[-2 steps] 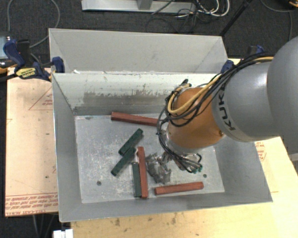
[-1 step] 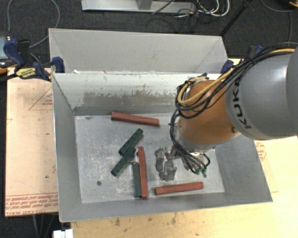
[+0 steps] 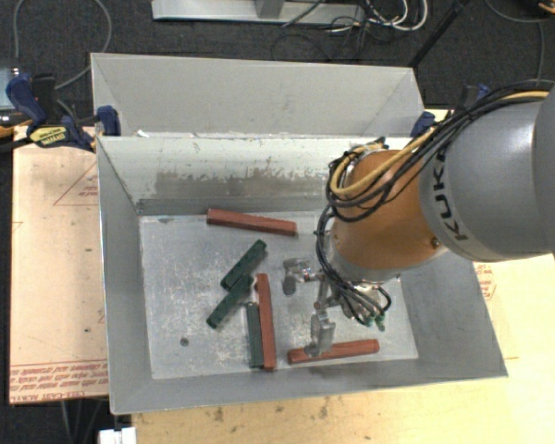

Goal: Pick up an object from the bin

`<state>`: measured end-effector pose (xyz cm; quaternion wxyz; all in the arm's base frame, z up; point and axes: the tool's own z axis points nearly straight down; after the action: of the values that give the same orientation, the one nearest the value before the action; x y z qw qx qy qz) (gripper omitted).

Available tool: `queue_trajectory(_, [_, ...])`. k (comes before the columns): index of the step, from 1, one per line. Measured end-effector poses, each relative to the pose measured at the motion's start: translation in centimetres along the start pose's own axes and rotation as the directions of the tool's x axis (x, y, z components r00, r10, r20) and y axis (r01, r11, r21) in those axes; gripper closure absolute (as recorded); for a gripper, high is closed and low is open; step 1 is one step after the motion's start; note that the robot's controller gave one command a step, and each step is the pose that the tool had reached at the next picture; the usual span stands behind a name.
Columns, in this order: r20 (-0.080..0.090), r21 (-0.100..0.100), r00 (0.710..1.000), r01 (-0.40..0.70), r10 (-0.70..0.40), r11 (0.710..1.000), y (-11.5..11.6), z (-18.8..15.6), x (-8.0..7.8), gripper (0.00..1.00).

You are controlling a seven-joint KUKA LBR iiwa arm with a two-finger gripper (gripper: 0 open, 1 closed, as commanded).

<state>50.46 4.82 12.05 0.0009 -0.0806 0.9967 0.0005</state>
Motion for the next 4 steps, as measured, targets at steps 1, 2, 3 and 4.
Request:
queue_trajectory(1, [0.002,0.000,0.936,0.353,-0.353,0.936,3.5,4.9,0.2,0.00])
queue_trajectory(2, [0.003,0.001,0.936,0.351,-0.351,0.936,3.5,4.8,0.1,1.00])
queue_trajectory(3, [0.009,0.004,0.909,0.417,-0.417,0.909,4.1,-3.5,-2.9,1.00])
queue_trajectory(4, [0.002,0.001,0.999,0.054,-0.054,0.999,0.0,-6.6,-2.5,1.00])
